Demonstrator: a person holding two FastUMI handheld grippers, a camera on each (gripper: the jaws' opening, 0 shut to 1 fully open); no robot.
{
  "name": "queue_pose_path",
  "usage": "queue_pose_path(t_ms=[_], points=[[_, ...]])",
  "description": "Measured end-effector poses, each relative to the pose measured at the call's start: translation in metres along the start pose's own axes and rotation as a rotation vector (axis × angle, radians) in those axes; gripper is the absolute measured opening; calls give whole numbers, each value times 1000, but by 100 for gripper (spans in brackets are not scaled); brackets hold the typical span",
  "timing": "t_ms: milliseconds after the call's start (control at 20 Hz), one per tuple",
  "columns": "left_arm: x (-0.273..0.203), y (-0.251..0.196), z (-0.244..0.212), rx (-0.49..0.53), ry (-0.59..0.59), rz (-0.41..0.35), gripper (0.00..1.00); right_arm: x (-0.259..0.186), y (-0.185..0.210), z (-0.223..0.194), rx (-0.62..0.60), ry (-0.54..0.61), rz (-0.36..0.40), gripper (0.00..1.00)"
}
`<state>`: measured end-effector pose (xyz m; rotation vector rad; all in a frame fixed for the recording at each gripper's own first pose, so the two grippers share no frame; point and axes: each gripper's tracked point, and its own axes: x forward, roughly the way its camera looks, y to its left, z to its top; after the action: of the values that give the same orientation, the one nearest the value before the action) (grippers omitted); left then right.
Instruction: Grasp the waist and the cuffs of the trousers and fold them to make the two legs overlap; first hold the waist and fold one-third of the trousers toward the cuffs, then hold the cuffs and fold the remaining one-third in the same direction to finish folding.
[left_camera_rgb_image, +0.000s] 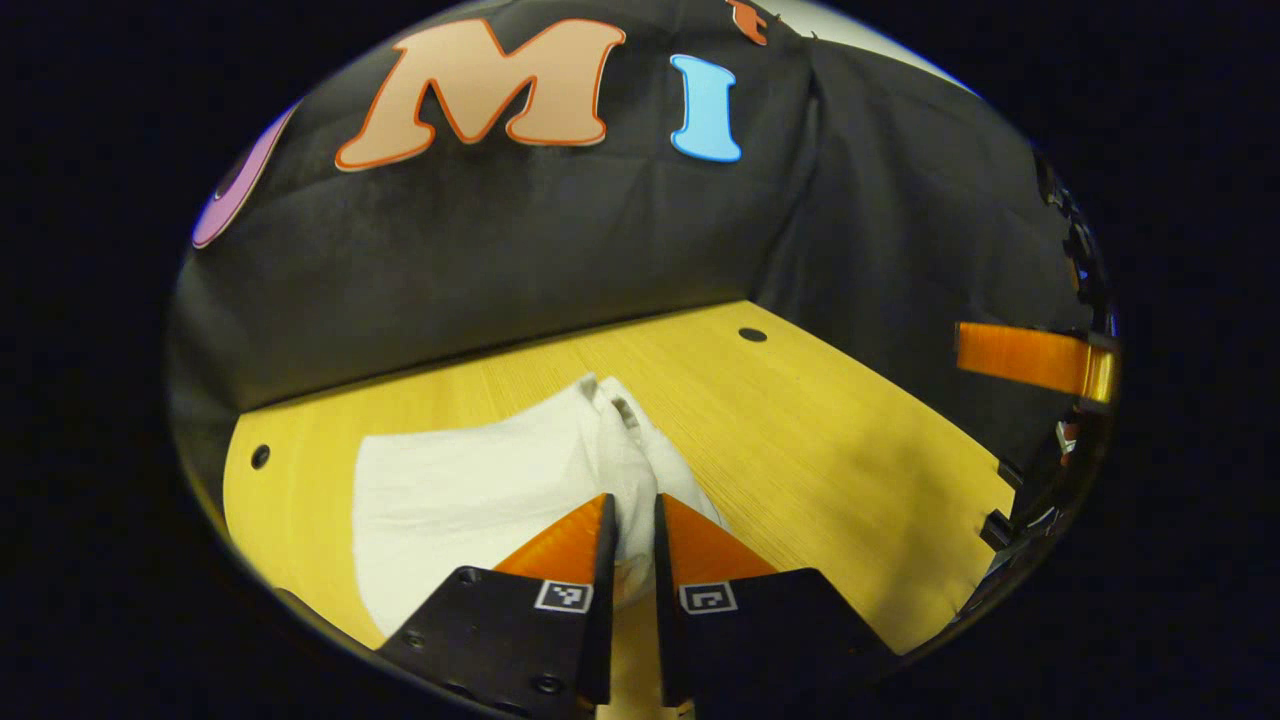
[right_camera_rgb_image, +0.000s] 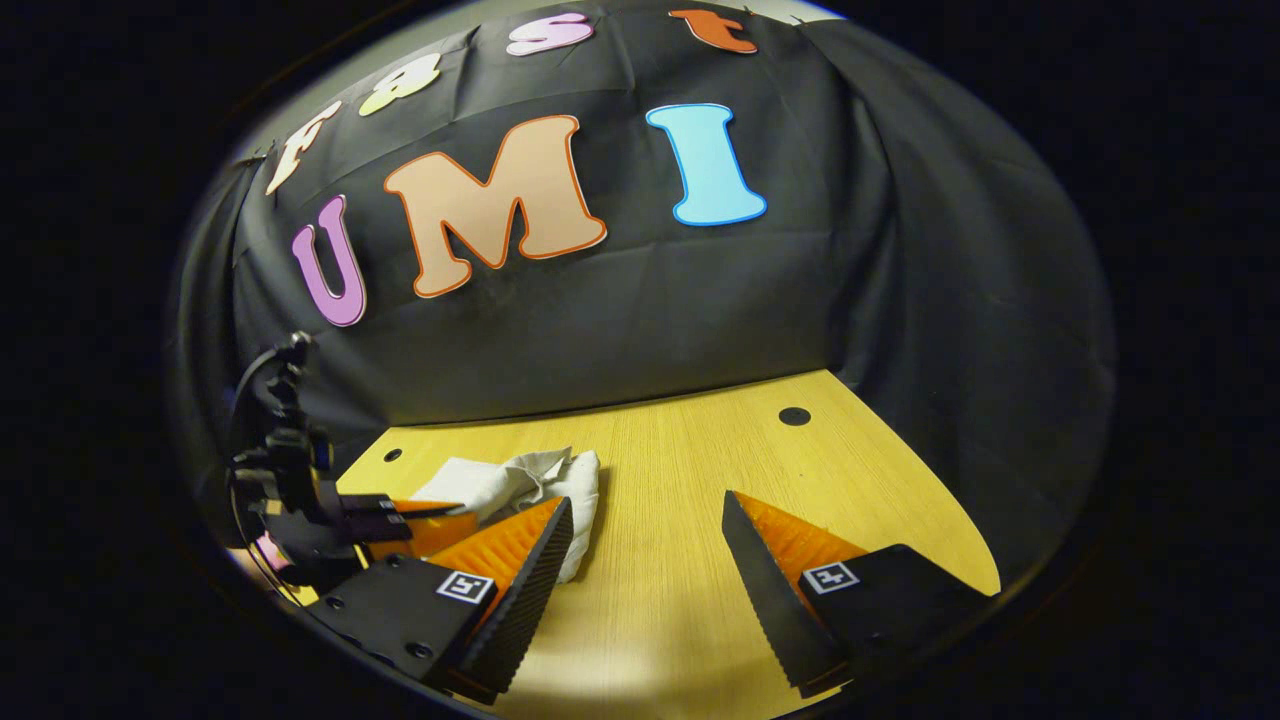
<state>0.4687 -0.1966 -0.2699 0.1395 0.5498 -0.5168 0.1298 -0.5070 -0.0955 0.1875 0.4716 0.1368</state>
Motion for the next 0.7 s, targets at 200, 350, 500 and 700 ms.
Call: queue_pose_path(t_ms=[200,350,500,700], points=[[-19,7,-2,-66,-14,62,95,-7,6,5,-7,-12,14,96],[-70,29,10,-69,-65,117,95,-15,18,14,-11,-48,37,96],[-119,61,13,-95,-93,212,95,-31,36,26,-29,-104,77,96],[-179,93,6,-144,-129,336,95,-59,63,34,-48,-184,110,97]])
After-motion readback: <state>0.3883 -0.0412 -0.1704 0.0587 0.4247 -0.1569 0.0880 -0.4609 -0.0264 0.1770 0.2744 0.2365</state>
